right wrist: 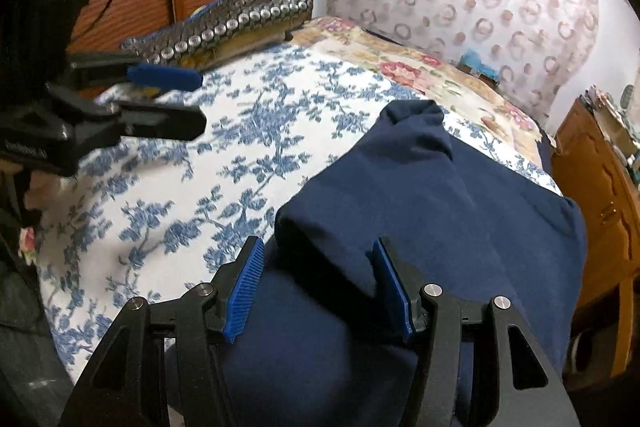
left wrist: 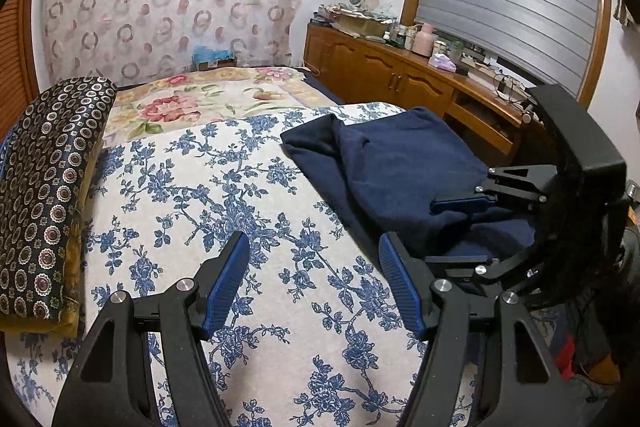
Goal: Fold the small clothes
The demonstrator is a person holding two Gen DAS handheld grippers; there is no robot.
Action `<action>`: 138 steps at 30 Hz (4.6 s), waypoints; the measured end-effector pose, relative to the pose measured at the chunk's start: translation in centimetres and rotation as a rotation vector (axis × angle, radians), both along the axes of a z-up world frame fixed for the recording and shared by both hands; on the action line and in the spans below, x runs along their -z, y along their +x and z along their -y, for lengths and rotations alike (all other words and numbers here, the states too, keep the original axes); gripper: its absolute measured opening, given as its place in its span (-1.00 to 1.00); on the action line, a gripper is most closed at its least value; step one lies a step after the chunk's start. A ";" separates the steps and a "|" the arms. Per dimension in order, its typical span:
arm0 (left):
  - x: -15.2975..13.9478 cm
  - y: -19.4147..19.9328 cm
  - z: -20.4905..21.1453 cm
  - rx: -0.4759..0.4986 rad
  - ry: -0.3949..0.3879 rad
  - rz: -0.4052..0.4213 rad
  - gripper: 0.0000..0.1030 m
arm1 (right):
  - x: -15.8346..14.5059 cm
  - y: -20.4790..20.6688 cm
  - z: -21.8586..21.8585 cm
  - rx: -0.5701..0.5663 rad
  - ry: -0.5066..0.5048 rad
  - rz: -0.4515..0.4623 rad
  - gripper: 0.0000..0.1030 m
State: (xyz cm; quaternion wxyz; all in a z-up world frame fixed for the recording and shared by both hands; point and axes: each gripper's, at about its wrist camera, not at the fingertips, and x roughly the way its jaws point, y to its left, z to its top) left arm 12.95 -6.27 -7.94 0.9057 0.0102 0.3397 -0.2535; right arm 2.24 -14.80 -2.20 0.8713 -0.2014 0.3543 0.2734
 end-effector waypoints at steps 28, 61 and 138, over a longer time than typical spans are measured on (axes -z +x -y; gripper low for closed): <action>1.2 -0.1 1.0 0.028 0.009 -0.025 0.32 | -6.5 15.3 11.5 0.543 -0.060 0.145 -0.89; 2.7 -2.1 7.2 0.164 0.075 -0.069 0.32 | -1.8 0.7 16.0 0.453 0.046 0.070 -0.04; -4.1 0.6 6.7 0.190 -0.116 -0.067 -0.74 | -5.1 2.2 13.2 0.293 -0.041 0.243 -0.84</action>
